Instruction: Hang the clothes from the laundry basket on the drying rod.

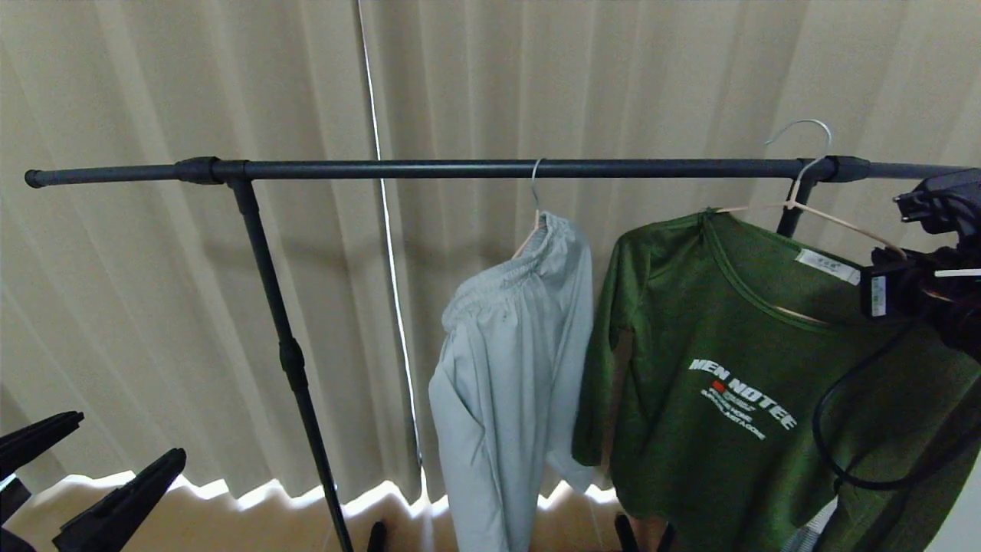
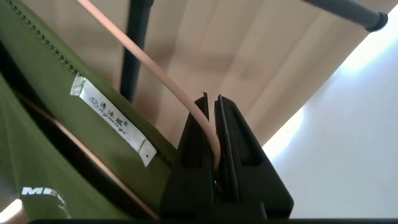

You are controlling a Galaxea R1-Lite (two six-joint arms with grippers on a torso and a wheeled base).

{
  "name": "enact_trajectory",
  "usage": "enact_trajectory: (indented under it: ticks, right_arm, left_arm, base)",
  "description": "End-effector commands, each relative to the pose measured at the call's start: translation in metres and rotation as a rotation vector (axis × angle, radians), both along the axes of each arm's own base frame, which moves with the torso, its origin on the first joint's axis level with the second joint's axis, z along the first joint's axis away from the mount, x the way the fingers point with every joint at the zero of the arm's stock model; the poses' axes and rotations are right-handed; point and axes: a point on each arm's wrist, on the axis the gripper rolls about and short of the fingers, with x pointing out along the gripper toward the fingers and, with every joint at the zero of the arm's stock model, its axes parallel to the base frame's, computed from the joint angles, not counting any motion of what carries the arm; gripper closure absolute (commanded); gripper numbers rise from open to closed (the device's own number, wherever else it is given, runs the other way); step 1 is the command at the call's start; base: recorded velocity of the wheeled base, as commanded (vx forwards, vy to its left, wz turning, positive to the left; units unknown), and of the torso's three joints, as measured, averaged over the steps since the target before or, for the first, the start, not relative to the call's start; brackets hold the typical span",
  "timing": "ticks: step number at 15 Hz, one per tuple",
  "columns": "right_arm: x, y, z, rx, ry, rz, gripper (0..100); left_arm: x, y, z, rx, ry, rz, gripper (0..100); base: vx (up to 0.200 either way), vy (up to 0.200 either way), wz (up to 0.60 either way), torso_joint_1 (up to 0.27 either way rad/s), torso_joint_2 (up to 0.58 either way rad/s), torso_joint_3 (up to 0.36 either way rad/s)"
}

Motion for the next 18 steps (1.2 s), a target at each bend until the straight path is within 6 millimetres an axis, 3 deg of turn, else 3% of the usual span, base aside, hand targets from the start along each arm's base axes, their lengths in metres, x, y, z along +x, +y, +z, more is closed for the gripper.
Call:
enact_trajectory:
  ticks: [1, 8, 11, 16, 17, 18]
  right_arm:
    - [0.032, 0.003, -0.020, -0.001, 0.070, -0.008, 100]
    - [0.039, 0.012, -0.028, -0.003, 0.095, 0.025, 100]
    - [0.036, 0.030, -0.026, -0.005, 0.082, 0.086, 100]
    - [0.032, 0.032, -0.026, -0.003, 0.056, 0.095, 100]
    - [0.029, 0.034, -0.025, -0.003, 0.055, 0.101, 0]
    - [0.027, 0.034, -0.026, -0.003, 0.056, 0.106, 0]
  left_arm:
    - [0.000, 0.000, 0.000, 0.000, 0.000, 0.000, 0]
    - [0.000, 0.000, 0.000, 0.001, 0.003, 0.000, 0]
    - [0.000, 0.000, 0.000, 0.000, 0.001, 0.000, 0]
    - [-0.001, 0.000, 0.000, -0.001, -0.005, 0.000, 0]
    - [-0.001, 0.000, 0.000, 0.000, -0.005, 0.000, 0]
    - [-0.001, 0.000, 0.000, -0.001, -0.003, 0.000, 0]
  base:
    - [0.000, 0.000, 0.00, 0.000, 0.00, 0.000]
    - [0.000, 0.000, 0.00, 0.000, 0.00, 0.000]
    - [0.000, 0.000, 0.00, 0.000, 0.00, 0.000]
    - [0.000, 0.000, 0.00, 0.000, 0.00, 0.000]
    - [0.000, 0.000, 0.00, 0.000, 0.00, 0.000]
    - [0.000, 0.000, 0.00, 0.000, 0.00, 0.000]
